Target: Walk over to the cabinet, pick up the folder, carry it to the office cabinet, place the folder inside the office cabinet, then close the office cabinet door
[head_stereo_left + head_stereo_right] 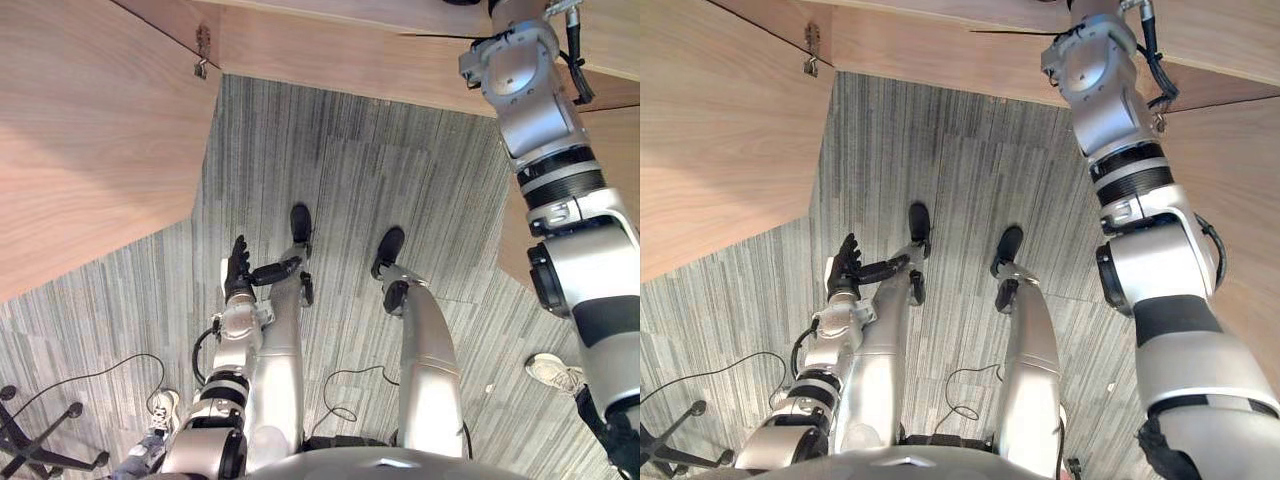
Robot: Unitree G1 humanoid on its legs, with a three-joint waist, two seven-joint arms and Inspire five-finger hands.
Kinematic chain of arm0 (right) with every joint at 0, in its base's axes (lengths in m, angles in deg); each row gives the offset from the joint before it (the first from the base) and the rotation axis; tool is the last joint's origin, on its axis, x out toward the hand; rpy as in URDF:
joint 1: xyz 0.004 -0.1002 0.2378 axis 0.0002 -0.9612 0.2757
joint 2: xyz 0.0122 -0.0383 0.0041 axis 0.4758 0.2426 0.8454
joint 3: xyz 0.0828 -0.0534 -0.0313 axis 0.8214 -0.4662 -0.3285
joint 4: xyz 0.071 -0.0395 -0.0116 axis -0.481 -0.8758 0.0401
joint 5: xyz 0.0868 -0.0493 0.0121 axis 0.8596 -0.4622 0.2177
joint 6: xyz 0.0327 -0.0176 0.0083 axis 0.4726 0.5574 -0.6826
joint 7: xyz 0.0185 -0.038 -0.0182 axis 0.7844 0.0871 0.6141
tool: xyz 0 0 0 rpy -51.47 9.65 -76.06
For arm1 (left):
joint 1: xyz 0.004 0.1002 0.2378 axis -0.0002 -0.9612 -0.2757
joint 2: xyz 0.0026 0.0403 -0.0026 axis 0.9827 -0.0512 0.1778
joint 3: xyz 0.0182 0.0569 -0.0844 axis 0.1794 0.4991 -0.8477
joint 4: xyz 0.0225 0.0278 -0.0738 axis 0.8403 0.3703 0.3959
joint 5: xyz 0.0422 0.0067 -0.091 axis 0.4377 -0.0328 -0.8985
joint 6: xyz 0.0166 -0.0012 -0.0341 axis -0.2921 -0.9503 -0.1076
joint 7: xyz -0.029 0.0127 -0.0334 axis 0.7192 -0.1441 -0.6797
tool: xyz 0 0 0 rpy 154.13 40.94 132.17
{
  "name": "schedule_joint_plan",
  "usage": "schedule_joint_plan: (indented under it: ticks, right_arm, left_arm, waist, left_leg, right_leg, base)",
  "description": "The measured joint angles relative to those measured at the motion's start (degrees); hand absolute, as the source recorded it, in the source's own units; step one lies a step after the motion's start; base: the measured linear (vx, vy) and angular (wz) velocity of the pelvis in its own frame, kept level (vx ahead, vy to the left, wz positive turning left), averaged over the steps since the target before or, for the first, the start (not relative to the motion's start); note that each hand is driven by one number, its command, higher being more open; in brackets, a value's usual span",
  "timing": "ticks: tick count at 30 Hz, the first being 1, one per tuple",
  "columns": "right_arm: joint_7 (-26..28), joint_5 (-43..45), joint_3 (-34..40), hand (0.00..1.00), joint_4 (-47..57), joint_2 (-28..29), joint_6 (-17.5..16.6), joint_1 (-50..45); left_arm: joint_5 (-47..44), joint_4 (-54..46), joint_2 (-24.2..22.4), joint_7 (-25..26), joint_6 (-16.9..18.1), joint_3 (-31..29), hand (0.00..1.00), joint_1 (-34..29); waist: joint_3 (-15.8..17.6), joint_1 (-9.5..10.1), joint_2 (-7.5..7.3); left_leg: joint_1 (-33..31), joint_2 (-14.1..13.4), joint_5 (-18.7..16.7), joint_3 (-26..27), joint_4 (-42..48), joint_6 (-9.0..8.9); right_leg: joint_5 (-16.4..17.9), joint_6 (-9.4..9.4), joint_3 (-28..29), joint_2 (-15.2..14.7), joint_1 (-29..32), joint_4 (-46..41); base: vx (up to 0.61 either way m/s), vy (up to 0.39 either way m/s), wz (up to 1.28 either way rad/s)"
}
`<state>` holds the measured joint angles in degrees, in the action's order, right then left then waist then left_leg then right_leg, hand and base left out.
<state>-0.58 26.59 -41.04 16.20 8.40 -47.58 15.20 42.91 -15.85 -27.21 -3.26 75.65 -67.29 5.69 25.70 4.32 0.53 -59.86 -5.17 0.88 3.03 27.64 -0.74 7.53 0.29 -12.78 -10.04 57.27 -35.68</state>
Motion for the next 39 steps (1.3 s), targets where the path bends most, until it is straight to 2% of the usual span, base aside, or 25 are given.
schedule_joint_plan:
  ticks: [5, 10, 12, 18, 21, 23, 27, 28, 30, 31, 32, 34, 35, 36, 39]
  right_arm:
    - [-0.6, 2.4, 0.3, 0.00, -0.2, 0.1, 0.4, 1.2]
    - [-1.8, 7.2, 3.7, 0.00, 1.4, 0.9, 0.4, 1.2]
    - [-2.3, 9.1, 6.4, 0.00, 5.4, 1.3, 0.4, -0.6]
    - [-3.7, 11.1, 10.3, 0.00, 24.8, 2.7, -1.3, -17.1]
    - [-3.5, 11.1, 10.9, 0.00, 33.9, 6.0, -2.5, -28.5]
    - [-2.1, 11.1, 10.5, 0.00, 38.6, 8.9, -3.7, -37.9]
    - [1.2, 11.0, 6.5, 0.00, 44.8, 12.3, -5.7, -50.6]
    - [2.4, 10.9, 4.7, 0.00, 45.9, 13.8, -6.3, -54.9]
    - [5.3, 10.4, 1.8, 0.00, 46.1, 17.0, -7.5, -62.9]
    - [5.8, 10.4, 1.5, 0.00, 46.1, 17.3, -7.7, -64.0]
    - [7.0, 9.9, 0.4, 0.00, 45.7, 19.2, -8.2, -68.2]
    - [9.3, 9.4, -0.3, 0.00, 41.2, 22.0, -9.6, -74.1]
    - [9.8, 8.7, -0.2, 0.00, 38.6, 22.7, -9.9, -75.3]
    - [11.2, 8.1, 0.2, 0.00, 30.6, 24.0, -10.1, -76.7]
    - [12.9, 6.0, 2.7, 0.00, 17.7, 25.0, -9.2, -77.9]
  left_arm:
    - [-0.1, -0.4, -1.1, 0.0, 0.3, 0.1, 1.00, 0.4]
    - [-1.0, -0.6, -1.2, 0.0, 0.2, 0.1, 1.00, 0.4]
    - [-1.0, -1.4, -1.3, -0.2, 0.1, 0.1, 1.00, 0.4]
    - [-0.8, -1.8, -1.1, -1.3, -1.2, 0.0, 1.00, 0.4]
    - [1.1, -1.7, -0.9, -1.8, -2.1, -0.1, 1.00, 0.1]
    - [2.2, -1.7, -0.9, -2.5, -2.7, -0.1, 1.00, -0.4]
    - [3.6, -1.4, -0.9, -3.4, -3.0, -0.1, 1.00, -2.1]
    - [3.6, -0.8, -0.9, -3.7, -3.1, -0.1, 1.00, -3.2]
    - [4.9, 1.2, -1.0, -4.1, -3.6, 0.1, 1.00, -5.4]
    - [5.1, 1.5, -1.1, -4.2, -3.7, 0.1, 1.00, -5.8]
    - [5.9, 2.7, -1.2, -4.4, -3.9, 0.2, 1.00, -7.3]
    - [6.7, 5.9, -1.1, -4.5, -4.1, 1.1, 1.00, -9.5]
    - [7.3, 7.4, -1.0, -4.8, -4.2, 1.2, 1.00, -10.0]
    - [8.5, 10.3, -0.9, -5.4, -4.5, 1.4, 1.00, -11.1]
    - [10.3, 12.4, -0.1, -5.8, -5.3, 3.5, 1.00, -11.7]
  waist:
    - [0.0, -0.05, 0.05]
    - [0.0, -0.09, 0.06]
    - [0.0, -0.26, 0.07]
    - [0.0, -0.56, 0.10]
    - [0.0, -1.15, 0.10]
    - [0.0, -1.57, 0.11]
    - [-0.2, -1.99, 0.05]
    - [-1.5, -2.09, 0.01]
    - [-3.6, -2.44, -0.27]
    - [-4.0, -2.45, -0.29]
    - [-5.8, -2.57, -0.53]
    - [-8.3, -3.19, -0.99]
    - [-9.5, -3.32, -1.08]
    - [-12.0, -4.09, -1.14]
    - [-13.1, -4.48, -1.14]
  left_leg:
    - [0.2, 0.5, 1.0, -0.5, -1.2, -0.04]
    - [0.7, 0.6, 1.2, -0.5, -1.2, -0.06]
    - [0.7, 0.4, 1.1, -0.4, -0.5, -0.07]
    - [3.1, -0.6, -1.6, 0.5, 3.2, 0.38]
    - [6.0, -0.9, -3.1, 1.1, 3.7, 0.28]
    - [9.7, -1.0, -3.7, 1.5, 3.7, 0.46]
    - [16.7, -1.4, -4.5, 2.8, 1.9, 0.47]
    - [18.6, -1.5, -4.6, 3.0, 0.9, 0.39]
    - [23.5, -1.6, -4.7, 3.6, -1.7, 0.14]
    - [24.1, -1.6, -4.7, 3.6, -2.1, 0.09]
    - [26.0, -1.7, -4.6, 4.0, -3.6, -0.10]
    - [30.9, -1.5, -4.4, 4.5, -7.0, -0.44]
    - [32.0, -1.5, -4.2, 4.5, -8.0, -0.66]
    - [35.0, -1.6, -3.7, 4.9, -10.9, -0.91]
    - [41.2, -1.5, -2.6, 6.6, -16.0, -1.17]
  right_leg:
    - [0.0, -0.02, -0.5, -0.4, 0.0, 0.0]
    - [0.0, -0.03, -0.5, -0.5, -0.3, -0.1]
    - [0.0, -0.04, -0.4, -0.4, -0.6, -0.3]
    - [0.8, -0.09, 0.1, 0.2, -4.0, -1.4]
    - [1.2, 0.24, 0.7, 0.3, -6.9, -1.4]
    - [1.5, 0.51, 1.0, 0.5, -10.5, -0.7]
    - [1.6, 0.74, 1.9, 1.2, -17.1, 1.8]
    - [1.6, 0.79, 1.9, 1.4, -18.9, 3.0]
    - [1.5, 0.90, 2.0, 1.9, -23.5, 5.9]
    - [1.5, 0.92, 2.0, 2.0, -24.0, 6.4]
    - [1.4, 1.16, 2.1, 2.2, -25.9, 8.0]
    - [0.8, 1.69, 2.4, 2.8, -30.4, 11.7]
    - [0.4, 1.85, 2.4, 3.0, -31.7, 13.2]
    - [-1.3, 2.11, 2.5, 3.9, -35.1, 17.5]
    - [-4.5, 2.65, 3.6, 4.8, -41.8, 25.4]
  base:
    - [-0.02, -0.028, 0.09]
    - [0.00, -0.004, 0.01]
    - [-0.01, -0.016, -0.01]
    - [-0.02, -0.008, -0.11]
    - [-0.03, -0.005, -0.11]
    - [0.01, -0.021, -0.08]
    - [0.07, -0.038, -0.17]
    - [0.11, -0.042, -0.07]
    - [0.14, -0.044, -0.08]
    - [0.14, -0.032, -0.10]
    - [0.17, -0.022, -0.12]
    - [0.16, -0.014, -0.12]
    - [0.21, 0.002, -0.15]
    - [0.23, 0.014, -0.17]
    - [0.19, 0.037, -0.27]
